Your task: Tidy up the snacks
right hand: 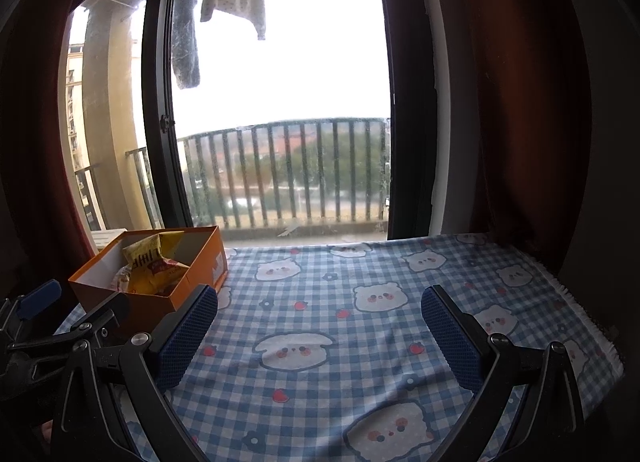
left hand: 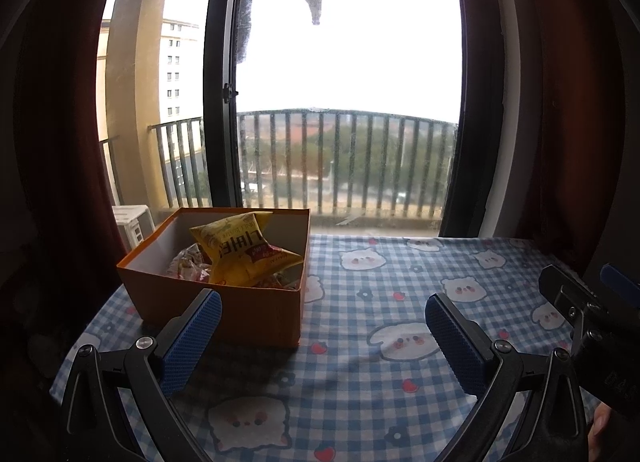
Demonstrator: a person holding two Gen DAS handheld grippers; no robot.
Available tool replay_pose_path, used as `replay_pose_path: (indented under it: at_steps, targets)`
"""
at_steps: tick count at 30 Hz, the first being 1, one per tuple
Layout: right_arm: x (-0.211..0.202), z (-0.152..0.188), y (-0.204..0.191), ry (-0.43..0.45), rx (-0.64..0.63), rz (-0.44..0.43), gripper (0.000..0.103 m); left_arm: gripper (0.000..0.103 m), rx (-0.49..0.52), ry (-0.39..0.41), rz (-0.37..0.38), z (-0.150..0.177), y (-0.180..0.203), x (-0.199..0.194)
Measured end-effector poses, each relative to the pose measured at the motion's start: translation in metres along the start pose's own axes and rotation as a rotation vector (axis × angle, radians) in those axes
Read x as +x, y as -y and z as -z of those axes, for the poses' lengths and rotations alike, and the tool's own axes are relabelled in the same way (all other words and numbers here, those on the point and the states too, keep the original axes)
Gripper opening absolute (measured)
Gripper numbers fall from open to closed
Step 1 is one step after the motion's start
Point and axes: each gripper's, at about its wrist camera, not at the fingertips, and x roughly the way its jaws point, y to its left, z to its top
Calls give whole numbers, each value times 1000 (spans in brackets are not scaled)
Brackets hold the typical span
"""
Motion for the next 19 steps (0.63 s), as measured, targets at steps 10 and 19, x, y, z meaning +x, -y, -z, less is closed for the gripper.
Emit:
replay_pose_path:
  at_steps: [10, 19]
  targets:
    - [-3, 1, 1, 6, 2, -3, 103, 102, 1, 5, 0, 0, -1, -2]
    - [-5, 2, 1, 5, 7, -7, 103, 102, -1, 5, 1, 0, 0, -4]
